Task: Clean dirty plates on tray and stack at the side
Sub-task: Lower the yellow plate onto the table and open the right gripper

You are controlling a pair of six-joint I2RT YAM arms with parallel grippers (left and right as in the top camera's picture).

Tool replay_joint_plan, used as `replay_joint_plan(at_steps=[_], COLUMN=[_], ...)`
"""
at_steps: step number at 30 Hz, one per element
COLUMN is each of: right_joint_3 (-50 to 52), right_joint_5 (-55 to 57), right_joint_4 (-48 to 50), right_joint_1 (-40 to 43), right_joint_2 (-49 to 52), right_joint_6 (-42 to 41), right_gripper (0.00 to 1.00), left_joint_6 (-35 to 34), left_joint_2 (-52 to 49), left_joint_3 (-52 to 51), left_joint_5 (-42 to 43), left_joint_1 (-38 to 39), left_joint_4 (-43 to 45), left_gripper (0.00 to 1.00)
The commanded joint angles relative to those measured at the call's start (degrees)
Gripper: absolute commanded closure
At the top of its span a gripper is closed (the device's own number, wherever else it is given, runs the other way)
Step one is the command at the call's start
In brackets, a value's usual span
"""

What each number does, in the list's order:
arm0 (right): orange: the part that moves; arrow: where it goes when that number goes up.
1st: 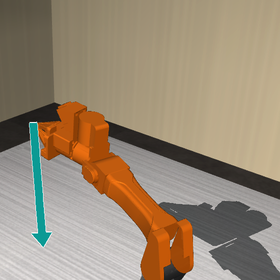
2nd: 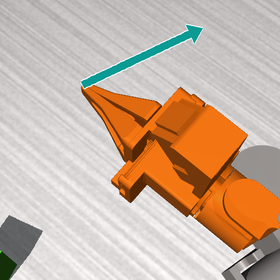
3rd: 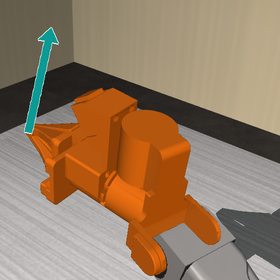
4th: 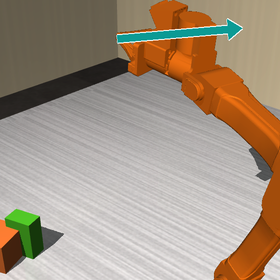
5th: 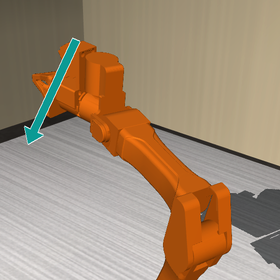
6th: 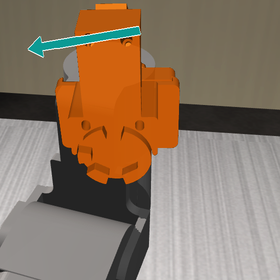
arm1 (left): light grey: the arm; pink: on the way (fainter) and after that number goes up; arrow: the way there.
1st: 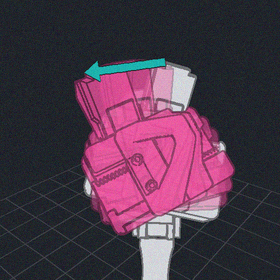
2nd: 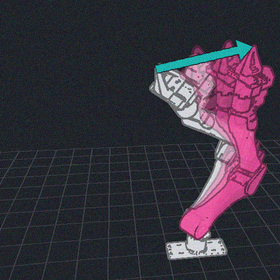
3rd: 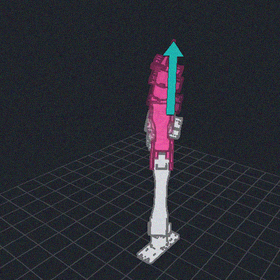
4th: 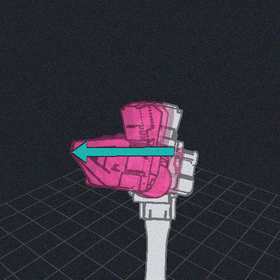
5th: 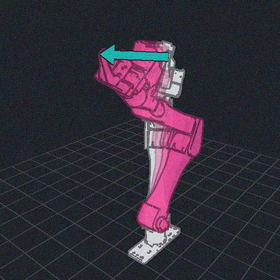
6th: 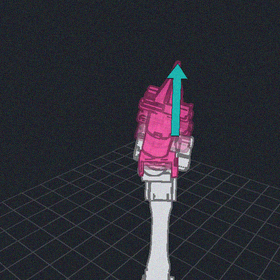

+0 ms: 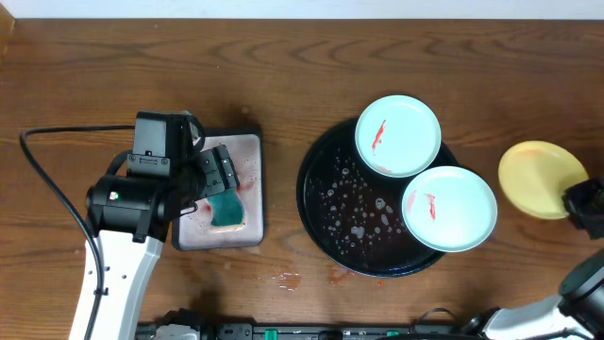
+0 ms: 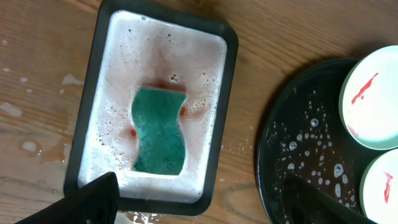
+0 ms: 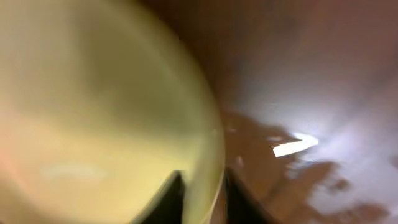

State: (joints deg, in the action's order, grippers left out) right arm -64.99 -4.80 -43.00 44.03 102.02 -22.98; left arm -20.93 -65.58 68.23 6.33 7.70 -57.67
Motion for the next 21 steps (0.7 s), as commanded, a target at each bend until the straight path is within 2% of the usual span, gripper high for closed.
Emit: replay_joint_plan(at_steps=[1,4,8,11,16,21], right_joint_3=[-0.9,-0.9,-0.9,-0.9,1.3,8.4], right_joint_5=[-14.5,-19.6,-18.6,-12.7,12.2,11.0], right_joint_4=[0.8,-0.8,-7.3,-13.6,-21.3,-15.0], right_joint_1=[-0.3,-1.7,-5.4,-10.1,-20.6,-25.8], right_joint_2=[-1.5,-5.9,-14.5,-19.5,-22.3,-22.2], right_joint_6=[8.0,8.5,8.9,8.9,2.8,2.9], right_gripper=[0.67,0.65,0.68,0.69,0.67,0.67], left_joint_6=[0.3,0.3,0.3,0.3,0.3,0.3], left_joint_2=[0.0,0.0,0.0,0.0,0.0,0.0], left_joint_3=[1.4,1.4,1.4,1.4,1.4,1.4], left_joint_5=[0.5,0.5,0.5,0.5,0.5,0.5], left_joint_1=[-0.2,-0.2,-0.2,-0.2,-0.2,-0.2], left_joint_4=[-0.1,-0.1,-0.1,-0.1,-0.1,-0.1], left_gripper=[0.16,0.16,0.16,0.16,0.16,0.16])
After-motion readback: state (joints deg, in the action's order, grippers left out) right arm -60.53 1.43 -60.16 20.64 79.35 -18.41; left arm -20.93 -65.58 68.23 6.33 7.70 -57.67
